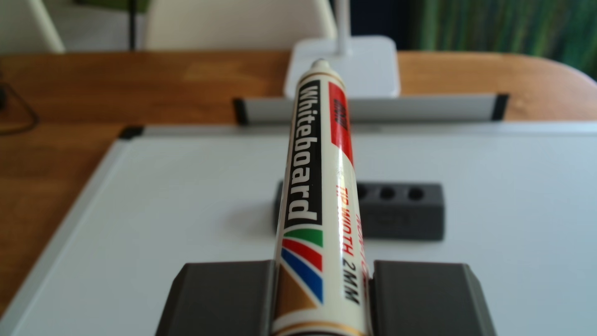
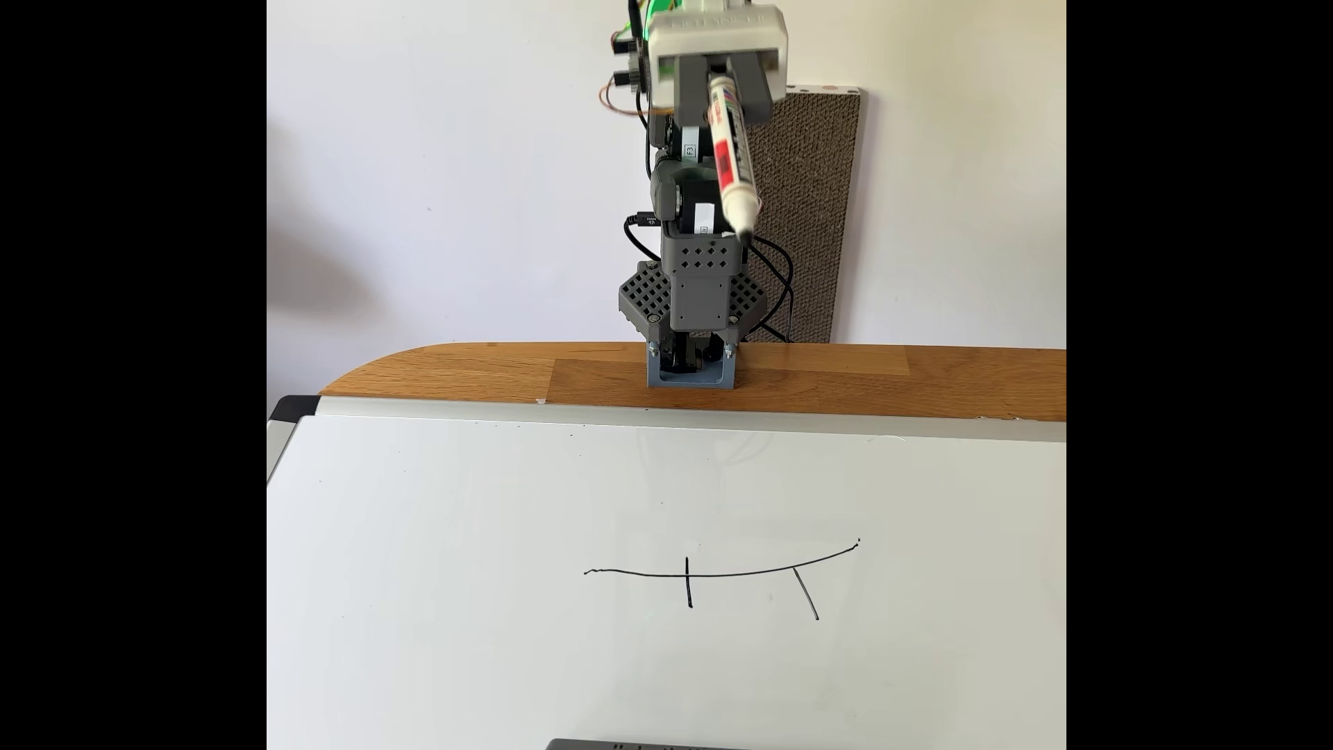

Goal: Draw a face

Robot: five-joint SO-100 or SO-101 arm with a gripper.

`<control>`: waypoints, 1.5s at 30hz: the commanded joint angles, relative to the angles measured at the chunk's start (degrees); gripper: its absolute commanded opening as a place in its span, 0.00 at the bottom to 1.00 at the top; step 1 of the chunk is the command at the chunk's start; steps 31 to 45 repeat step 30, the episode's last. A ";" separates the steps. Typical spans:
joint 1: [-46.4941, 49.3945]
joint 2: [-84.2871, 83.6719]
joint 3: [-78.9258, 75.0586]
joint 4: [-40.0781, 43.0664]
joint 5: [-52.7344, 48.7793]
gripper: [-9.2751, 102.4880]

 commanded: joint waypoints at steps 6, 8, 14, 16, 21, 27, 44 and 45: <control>0.35 4.31 -7.03 5.01 -0.26 0.08; 0.26 4.31 -7.12 5.01 -0.26 0.08; -0.26 4.31 -7.12 5.10 -0.35 0.08; -0.26 4.31 -7.29 5.19 -0.35 0.08; -0.26 4.31 -7.29 5.19 -0.26 0.08; -0.26 4.31 -7.29 5.19 -0.35 0.08; -0.26 4.39 -7.29 5.19 -0.35 0.08; -0.26 4.39 -7.29 5.19 -0.35 0.08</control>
